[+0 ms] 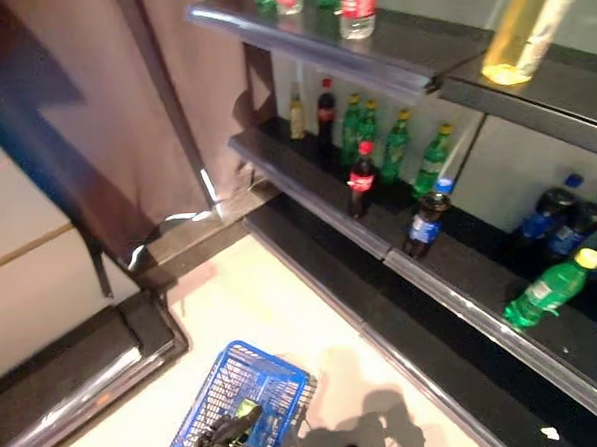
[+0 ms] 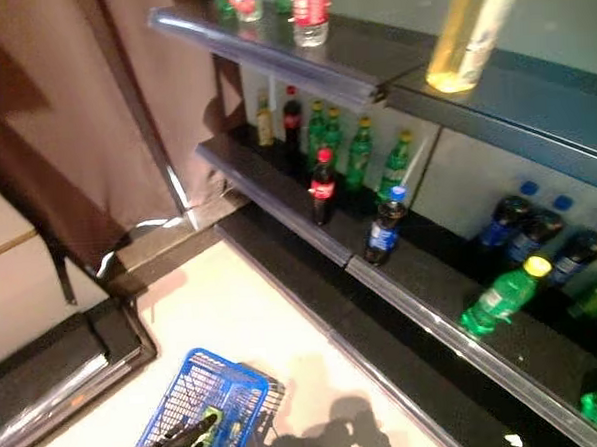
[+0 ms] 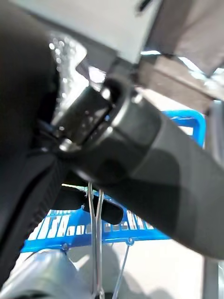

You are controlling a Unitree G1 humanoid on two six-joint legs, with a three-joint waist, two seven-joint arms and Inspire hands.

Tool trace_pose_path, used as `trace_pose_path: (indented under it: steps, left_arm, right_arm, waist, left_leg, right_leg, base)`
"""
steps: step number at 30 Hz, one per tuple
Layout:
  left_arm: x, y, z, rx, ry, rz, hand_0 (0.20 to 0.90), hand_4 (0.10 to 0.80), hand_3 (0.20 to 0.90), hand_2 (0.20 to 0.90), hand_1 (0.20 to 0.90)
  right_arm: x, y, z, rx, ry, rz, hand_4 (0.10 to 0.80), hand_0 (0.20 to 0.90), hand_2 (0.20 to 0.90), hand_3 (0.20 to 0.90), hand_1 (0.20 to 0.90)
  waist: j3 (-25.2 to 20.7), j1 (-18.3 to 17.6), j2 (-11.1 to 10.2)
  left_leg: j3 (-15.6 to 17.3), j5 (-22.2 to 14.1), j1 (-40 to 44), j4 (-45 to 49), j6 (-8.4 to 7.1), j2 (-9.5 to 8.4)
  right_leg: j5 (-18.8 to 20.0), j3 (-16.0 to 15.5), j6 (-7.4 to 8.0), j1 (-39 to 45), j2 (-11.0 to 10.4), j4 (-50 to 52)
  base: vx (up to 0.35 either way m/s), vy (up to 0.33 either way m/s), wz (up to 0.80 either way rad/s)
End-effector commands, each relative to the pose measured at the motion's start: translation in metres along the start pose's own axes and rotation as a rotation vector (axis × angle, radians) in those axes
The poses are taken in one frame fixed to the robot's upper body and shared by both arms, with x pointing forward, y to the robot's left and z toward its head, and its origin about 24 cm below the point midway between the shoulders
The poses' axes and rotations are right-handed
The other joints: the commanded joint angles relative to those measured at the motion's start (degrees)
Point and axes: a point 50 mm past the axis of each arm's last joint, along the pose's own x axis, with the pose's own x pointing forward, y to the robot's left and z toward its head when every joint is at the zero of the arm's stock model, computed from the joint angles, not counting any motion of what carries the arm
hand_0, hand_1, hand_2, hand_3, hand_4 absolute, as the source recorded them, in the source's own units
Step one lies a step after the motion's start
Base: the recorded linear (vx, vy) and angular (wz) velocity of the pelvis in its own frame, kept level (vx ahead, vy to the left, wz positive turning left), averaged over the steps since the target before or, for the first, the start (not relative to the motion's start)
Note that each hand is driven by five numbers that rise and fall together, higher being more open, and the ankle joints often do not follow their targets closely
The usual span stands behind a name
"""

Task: Pick up the drink and place into the basket.

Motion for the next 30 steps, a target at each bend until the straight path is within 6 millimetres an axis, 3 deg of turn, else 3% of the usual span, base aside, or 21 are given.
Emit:
trace_pose_path:
  steps: [1,2,6,9,13,15,16,19,24,26,29,30]
  left_arm:
    - [-0.003,0.023,0.0,0.087,-0.021,0.023,0.3,0.1,0.2,0.3,0.3]
    - [-0.003,0.022,-0.001,0.089,-0.019,0.016,0.3,0.1,0.2,0.3,0.3]
    - [-0.005,0.02,-0.006,0.065,-0.02,0.024,0.3,0.1,0.2,0.3,0.3]
    - [-0.005,0.023,-0.005,0.062,-0.018,0.032,0.3,0.1,0.2,0.3,0.3]
    - [-0.007,0.031,-0.008,0.028,-0.011,0.062,0.3,0.1,0.2,0.3,0.3]
    - [-0.007,0.031,-0.009,0.025,-0.008,0.066,0.3,0.1,0.2,0.3,0.3]
    - [-0.007,0.031,-0.009,0.027,-0.003,0.065,0.3,0.1,0.2,0.3,0.3]
    - [-0.002,0.027,0.002,0.062,-0.006,0.053,0.3,0.1,0.2,0.3,0.3]
    - [0.002,0.025,0.024,0.024,-0.076,0.059,0.3,0.1,0.2,0.3,0.3]
    - [0.004,0.022,0.033,0.038,-0.101,0.039,0.3,0.1,0.2,0.3,0.3]
    - [0.006,0.018,0.041,0.037,-0.121,0.024,0.3,0.1,0.2,0.3,0.3]
    - [0.008,0.013,0.051,0.031,-0.142,0.014,0.3,0.1,0.2,0.3,0.3]
  right_arm:
    - [0.0,-0.019,0.002,0.001,0.021,-0.045,0.8,0.9,0.9,0.9,0.9]
    - [0.0,-0.019,0.003,0.004,0.02,-0.041,0.8,0.9,0.9,0.9,0.9]
    - [0.001,-0.012,0.002,-0.045,0.032,-0.012,0.8,0.9,0.9,0.9,0.9]
    - [0.0,-0.012,-0.005,-0.032,0.041,-0.018,0.8,0.9,0.9,0.9,0.9]
    - [-0.001,-0.018,-0.009,-0.045,0.043,-0.026,0.8,0.9,0.9,0.9,0.9]
    - [-0.001,-0.019,-0.01,-0.054,0.045,-0.027,0.8,0.9,0.9,0.9,0.9]
    - [-0.001,-0.02,-0.009,-0.068,0.044,-0.03,0.8,0.9,0.9,0.9,0.9]
    - [-0.001,-0.019,-0.007,-0.048,0.027,-0.034,0.8,0.9,0.9,0.9,0.9]
    - [0.0,-0.003,0.011,-0.2,-0.083,0.011,0.8,0.9,0.9,0.9,0.9]
    - [0.0,0.003,0.024,-0.218,-0.133,0.024,0.8,0.9,0.9,0.9,0.9]
    - [-0.001,0.01,0.043,-0.258,-0.214,0.045,0.8,0.9,0.9,0.9,0.9]
    - [-0.003,0.019,0.062,-0.283,-0.293,0.079,0.8,0.9,0.9,0.9,0.9]
  waist:
    - [2.4,0.8,-3.2]
    - [2.7,1.1,-3.2]
    - [2.8,2.1,-3.0]
    - [2.2,2.3,-2.0]
    - [2.7,3.3,-1.4]
    - [3.1,3.5,-1.3]
    - [3.3,3.7,-1.1]
    - [3.8,2.8,-0.3]
    - [3.6,2.6,0.1]
    - [3.5,3.2,0.3]
    - [3.6,3.8,0.4]
    - [3.8,4.4,0.2]
  left_leg:
    - [-1.0,0.7,-5.8,2.0,6.97,-3.73]
    - [-1.3,0.6,-5.7,1.0,7.14,-3.61]
    - [-4.0,2.0,-0.8,-19.9,7.68,-1.73]
    - [-8.6,6.1,2.0,-33.6,4.96,2.71]
    - [-14.3,9.6,0.9,-37.4,3.79,4.36]
    - [-14.9,9.9,0.2,-36.4,3.9,4.53]
    - [-15.6,8.7,-0.2,-35.3,4.37,3.79]
    - [-12.8,6.8,0.8,-34.0,4.52,3.18]
    - [-9.7,3.3,2.1,-32.8,6.44,0.1]
    - [-8.2,2.9,2.0,-32.9,6.75,0.18]
    - [-7.1,2.8,1.3,-32.6,6.9,0.57]
    - [-6.6,2.9,0.1,-32.3,6.92,1.03]
  right_leg:
    - [4.4,-1.1,6.21,0.3,-1.6,-1.6]
    - [4.3,-0.4,6.27,0.7,-1.4,-1.6]
    - [3.0,4.3,7.57,2.8,0.3,-2.9]
    - [1.7,7.5,8.11,3.2,1.6,-2.8]
    - [0.6,11.4,8.46,4.4,1.8,-2.6]
    - [0.3,12.3,8.36,4.6,1.8,-2.2]
    - [-0.2,13.0,8.82,4.5,0.7,-1.4]
    - [-1.1,11.0,10.13,3.3,-1.8,2.4]
    - [1.0,9.7,13.97,1.8,-8.0,3.0]
    - [2.0,8.2,15.16,0.9,-10.1,2.6]
    - [2.4,7.1,15.85,0.5,-11.4,2.4]
    - [2.7,6.1,16.33,0.4,-12.2,1.9]
  base:
    - [0.119,-0.038,-0.59]
    - [0.153,0.029,-0.41]
    - [0.216,0.115,-0.6]
    - [0.273,0.202,-0.58]
    - [0.23,0.205,-0.43]
    - [0.169,0.198,-0.63]
    - [0.157,0.226,-0.46]
    - [0.27,0.413,-0.33]
    - [0.13,0.214,-0.07]
    - [-0.036,0.064,-0.28]
    - [-0.085,-0.024,-0.21]
    - [-0.165,-0.127,-0.21]
